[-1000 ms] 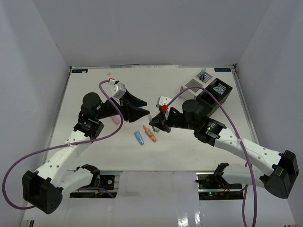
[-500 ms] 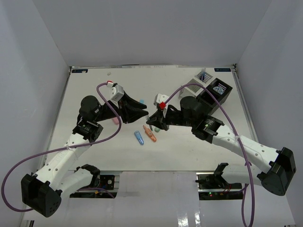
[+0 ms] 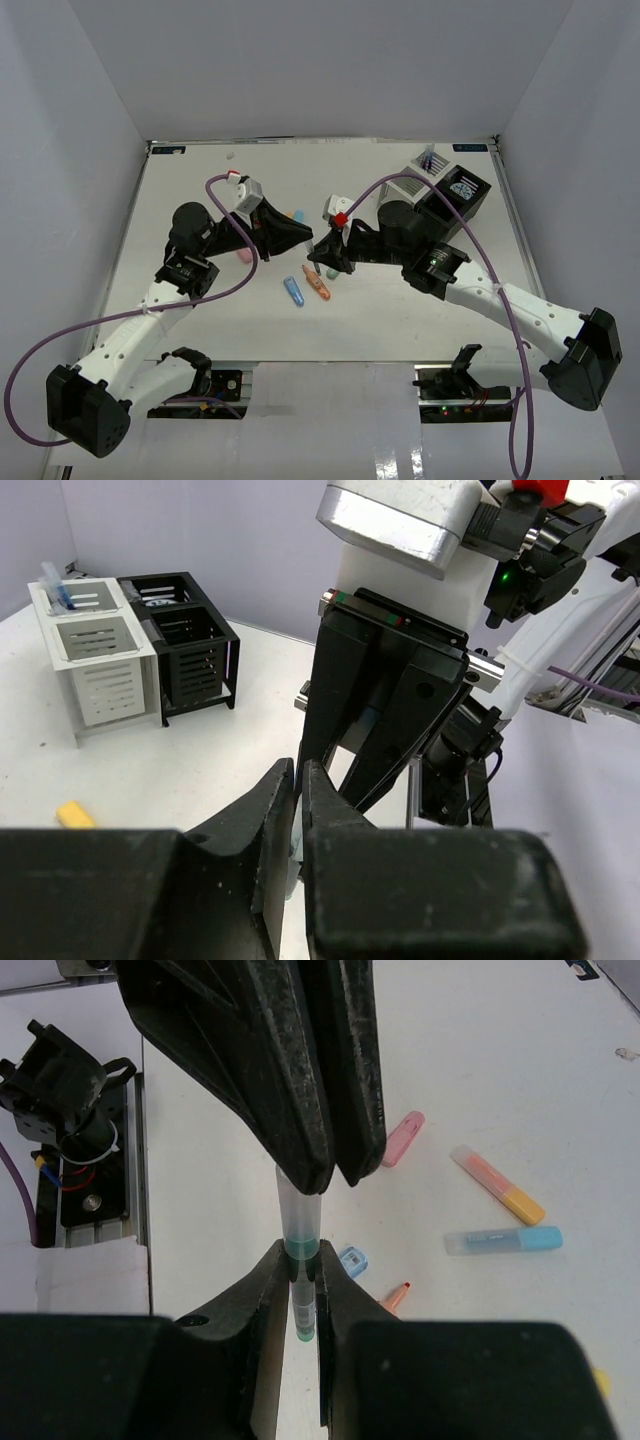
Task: Sort the stationery into containers
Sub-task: Close the pen cap on the pen.
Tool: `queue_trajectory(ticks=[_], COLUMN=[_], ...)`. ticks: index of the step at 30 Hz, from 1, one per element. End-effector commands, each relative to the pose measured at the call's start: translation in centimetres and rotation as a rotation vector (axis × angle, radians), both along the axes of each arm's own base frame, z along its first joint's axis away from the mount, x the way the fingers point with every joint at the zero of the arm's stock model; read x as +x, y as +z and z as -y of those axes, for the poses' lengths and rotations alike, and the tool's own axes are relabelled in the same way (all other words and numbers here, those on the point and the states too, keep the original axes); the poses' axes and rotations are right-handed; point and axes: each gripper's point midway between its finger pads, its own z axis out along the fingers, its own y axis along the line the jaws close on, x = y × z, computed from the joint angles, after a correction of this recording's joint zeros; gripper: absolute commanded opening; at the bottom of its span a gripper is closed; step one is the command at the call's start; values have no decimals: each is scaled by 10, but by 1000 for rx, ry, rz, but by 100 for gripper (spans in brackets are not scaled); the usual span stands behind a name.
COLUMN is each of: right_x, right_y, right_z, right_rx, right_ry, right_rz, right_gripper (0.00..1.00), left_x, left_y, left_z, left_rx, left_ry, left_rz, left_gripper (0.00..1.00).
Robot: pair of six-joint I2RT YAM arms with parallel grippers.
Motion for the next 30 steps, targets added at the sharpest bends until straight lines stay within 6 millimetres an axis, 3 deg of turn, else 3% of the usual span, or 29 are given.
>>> queue_trajectory(ticks=[1,7,22,30], right_x=[3,5,24,38], right_y=[37,52,89,117], right_z=[-5,-3,3,21], right_rx=[80,107,182,242], right_ry=[11,-2,-66,-115], right_rz=[49,68,63,94], right_gripper=[8,8,8,8], left_x=[-4,2,5,7], left_y=[-2,-11,-37,-44], left_z=[2,4,22,25], left_rx=[1,16,79,97], left_ry=[-25,-23,-31,-26], left_rz=[4,-31,-75,-84], left_gripper=[19,0,0,0])
